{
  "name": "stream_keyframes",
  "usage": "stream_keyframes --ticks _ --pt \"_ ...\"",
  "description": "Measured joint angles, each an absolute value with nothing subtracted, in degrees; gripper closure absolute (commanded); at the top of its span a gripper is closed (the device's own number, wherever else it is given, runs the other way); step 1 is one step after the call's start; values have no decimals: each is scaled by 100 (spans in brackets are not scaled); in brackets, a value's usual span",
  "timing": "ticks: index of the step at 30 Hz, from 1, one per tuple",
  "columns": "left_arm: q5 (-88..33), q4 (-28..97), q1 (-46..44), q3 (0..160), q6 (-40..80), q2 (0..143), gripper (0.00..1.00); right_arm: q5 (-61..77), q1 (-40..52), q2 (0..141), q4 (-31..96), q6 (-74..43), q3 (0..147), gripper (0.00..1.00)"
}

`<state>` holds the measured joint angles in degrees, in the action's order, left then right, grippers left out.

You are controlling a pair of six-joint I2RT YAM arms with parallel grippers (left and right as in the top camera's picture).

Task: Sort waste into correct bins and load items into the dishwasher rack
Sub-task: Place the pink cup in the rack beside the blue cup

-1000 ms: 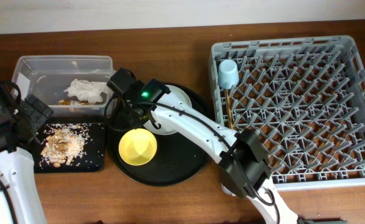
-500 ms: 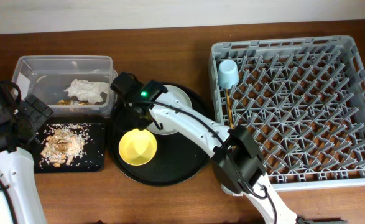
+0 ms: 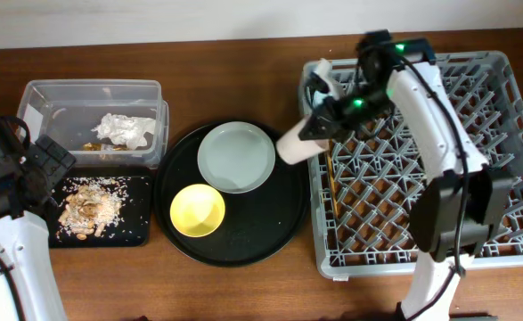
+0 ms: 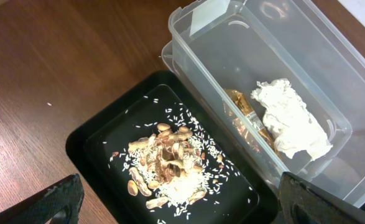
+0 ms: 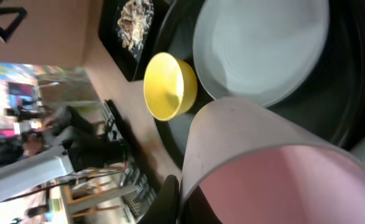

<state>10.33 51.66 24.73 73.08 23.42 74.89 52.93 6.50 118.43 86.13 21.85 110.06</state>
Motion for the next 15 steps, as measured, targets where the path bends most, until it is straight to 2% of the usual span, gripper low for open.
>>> stream_keyframes --ticks 3,6,12,15 --pt "1033 5170 2473 7308 2342 7489 1 5876 43 11854 8044 2508 10016 94" --pt "1033 5166 2473 7308 2342 7489 1 6296 -344 11804 8016 2792 9502 85" --pt "1033 5168 2473 7308 2342 7489 1 5315 -681 11813 8141 2954 9264 78" --pt "1033 5166 2473 7308 2342 7489 1 5076 -945 11813 8488 2995 9258 67"
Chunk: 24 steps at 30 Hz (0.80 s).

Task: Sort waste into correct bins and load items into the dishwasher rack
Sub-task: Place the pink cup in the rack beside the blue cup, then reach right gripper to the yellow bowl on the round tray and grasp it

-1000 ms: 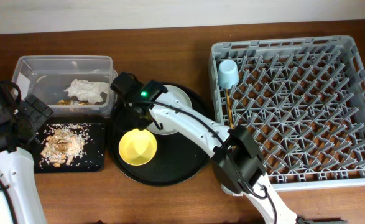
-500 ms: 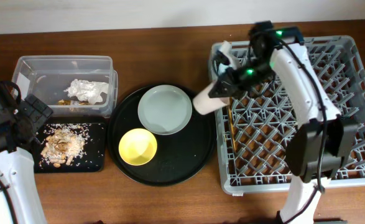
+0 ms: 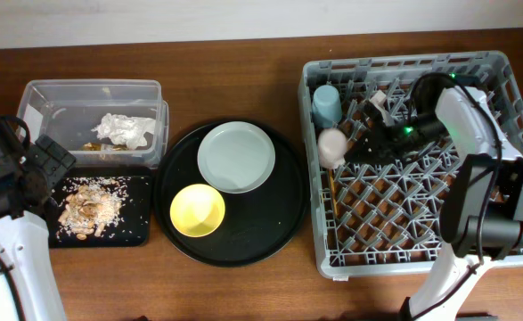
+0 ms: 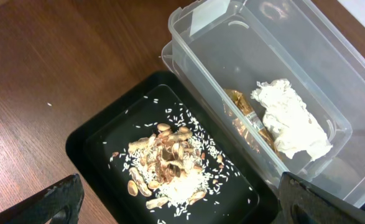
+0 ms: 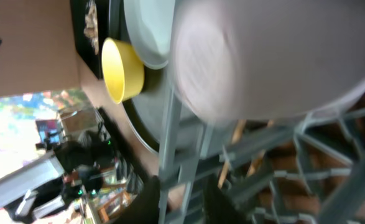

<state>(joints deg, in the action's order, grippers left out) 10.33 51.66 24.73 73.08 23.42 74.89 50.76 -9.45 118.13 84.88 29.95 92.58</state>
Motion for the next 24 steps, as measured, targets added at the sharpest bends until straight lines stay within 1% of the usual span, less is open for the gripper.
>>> stream_keyframes --ticks 3,6,9,11,13,14,15,17,19,20,21,24 --pt "1033 5166 2473 7308 2342 7489 1 5035 -1350 11810 8759 2991 9271 67" --pt "1033 5166 2473 7308 2342 7489 1 5015 -1470 11598 8827 2801 9612 67" --pt "1033 5168 2473 7308 2342 7489 1 4528 -1343 10748 8733 2025 10337 67" --pt "1033 5168 2473 7308 2342 7489 1 3326 -620 9998 8361 1103 10672 67" --pt "1033 5166 2473 7308 2342 7489 1 1826 749 9376 7859 -25 10759 66" --pt "1033 5166 2473 7308 2342 7489 1 993 1468 9354 7721 -602 10757 41" --pt "1033 5166 2473 7308 2342 7489 1 624 2209 9415 7424 -869 10757 2" --pt "1033 5166 2473 7308 2342 7489 1 327 2963 9636 6943 -1026 10763 2" --pt "1033 5166 2473 7308 2342 7489 1 331 3459 10057 6694 -1055 10763 1" --pt "1033 5166 2473 7308 2342 7489 1 340 3498 10175 6665 -1059 10763 12" --pt "1033 5166 2473 7308 2342 7489 1 423 3533 10403 6635 -1044 10763 33" --pt "1033 5166 2473 7308 2342 7489 0 856 3699 10982 6613 -1120 10759 57"
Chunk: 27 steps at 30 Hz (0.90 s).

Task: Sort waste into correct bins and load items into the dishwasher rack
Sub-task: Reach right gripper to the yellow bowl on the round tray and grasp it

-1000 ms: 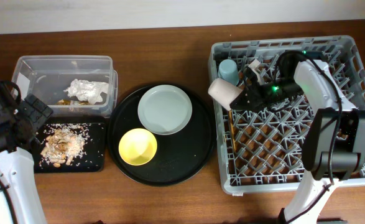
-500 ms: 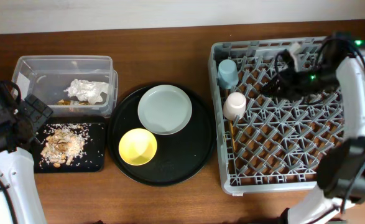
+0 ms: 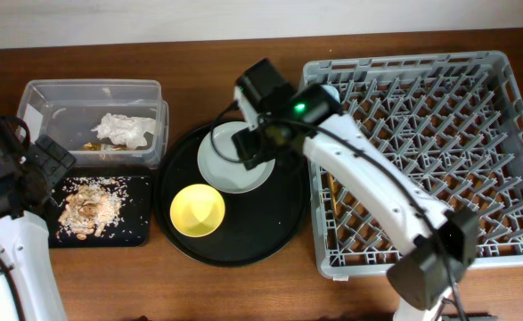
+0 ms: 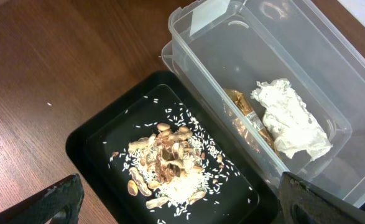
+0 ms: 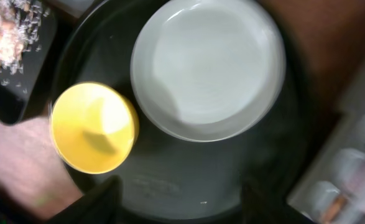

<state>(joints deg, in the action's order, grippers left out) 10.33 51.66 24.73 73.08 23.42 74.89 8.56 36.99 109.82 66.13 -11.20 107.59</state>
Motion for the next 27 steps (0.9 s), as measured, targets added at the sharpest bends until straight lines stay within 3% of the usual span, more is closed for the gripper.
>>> stream_keyframes --ticks 13,16,21,27 --pt "1033 5168 2473 7308 2342 7489 1 1020 4206 11891 6532 -1227 10648 58" --pt "1033 5166 2473 7308 2342 7489 1 1610 4300 11891 6578 -1223 10648 58" --pt "1033 5166 2473 7308 2342 7489 1 1852 5485 11891 6455 -718 10643 58" --pt "1033 5166 2473 7308 2342 7489 1 329 6674 11913 5653 -502 10613 63"
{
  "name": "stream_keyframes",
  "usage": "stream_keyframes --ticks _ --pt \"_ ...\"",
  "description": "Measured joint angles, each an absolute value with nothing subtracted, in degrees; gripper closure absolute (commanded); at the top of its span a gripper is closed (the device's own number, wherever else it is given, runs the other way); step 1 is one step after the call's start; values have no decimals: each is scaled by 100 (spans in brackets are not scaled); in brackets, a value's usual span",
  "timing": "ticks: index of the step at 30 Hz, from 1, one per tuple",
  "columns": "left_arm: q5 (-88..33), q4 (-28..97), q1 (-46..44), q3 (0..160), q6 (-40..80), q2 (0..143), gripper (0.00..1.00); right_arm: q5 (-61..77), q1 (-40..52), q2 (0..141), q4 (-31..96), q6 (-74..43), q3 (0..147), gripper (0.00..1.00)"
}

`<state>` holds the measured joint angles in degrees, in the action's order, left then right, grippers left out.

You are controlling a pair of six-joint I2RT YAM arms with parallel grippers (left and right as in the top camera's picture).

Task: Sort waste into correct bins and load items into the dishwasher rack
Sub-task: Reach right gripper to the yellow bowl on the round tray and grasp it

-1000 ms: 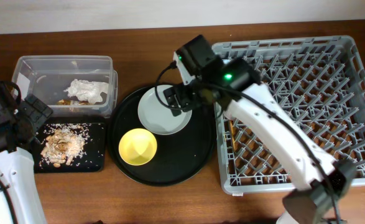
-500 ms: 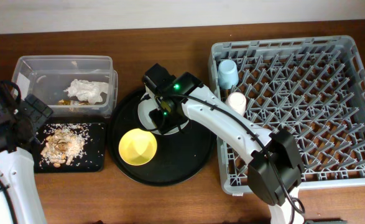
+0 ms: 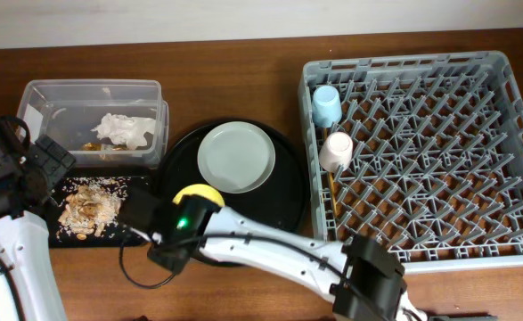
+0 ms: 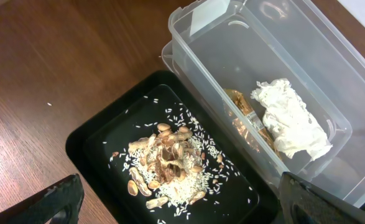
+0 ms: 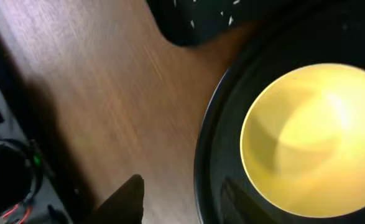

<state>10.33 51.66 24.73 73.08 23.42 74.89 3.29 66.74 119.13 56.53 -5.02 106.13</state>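
Observation:
A yellow bowl (image 5: 313, 137) and a pale grey plate (image 3: 236, 157) sit on the round black tray (image 3: 283, 218). In the dishwasher rack (image 3: 421, 232) stand a blue cup (image 3: 327, 104) and a white cup (image 3: 336, 150). My right gripper (image 5: 185, 205) hangs open and empty over the tray's front-left rim, just left of the bowl. The left gripper (image 4: 182, 211) is open above the black bin (image 4: 95, 149) holding rice and peanuts (image 4: 170, 162).
A clear plastic bin (image 4: 263, 56) behind the black bin holds a crumpled tissue (image 4: 291, 121) and a gold wrapper (image 4: 244, 118). The right arm (image 3: 270, 250) lies across the table's front. Bare wood (image 5: 107, 93) shows left of the tray.
My right gripper has moved from above the grey plate to the tray's front-left rim beside the yellow bowl. The white cup now shows in the rack. The left arm has not moved.
My right gripper held the white cup at the rack's left edge. Then the cup was inside the rack below the blue cup. Then the gripper was empty over the plate, and now it is open by the yellow bowl.

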Motion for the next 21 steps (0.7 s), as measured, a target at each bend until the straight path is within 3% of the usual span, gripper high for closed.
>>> stream_keyframes --ticks 13,15,16,21 --pt "1033 5166 2473 7308 2342 7489 1 -148 6510 11928 4139 -486 9264 63" --pt "1033 5166 2473 7308 2342 7489 1 -152 6510 11933 3837 -486 9094 68" --pt "1033 5166 2473 7308 2342 7489 1 -152 6510 11933 3721 -471 8962 75" --pt "1033 5168 2473 7308 2342 7489 1 -261 6510 11933 3697 -454 8892 79"
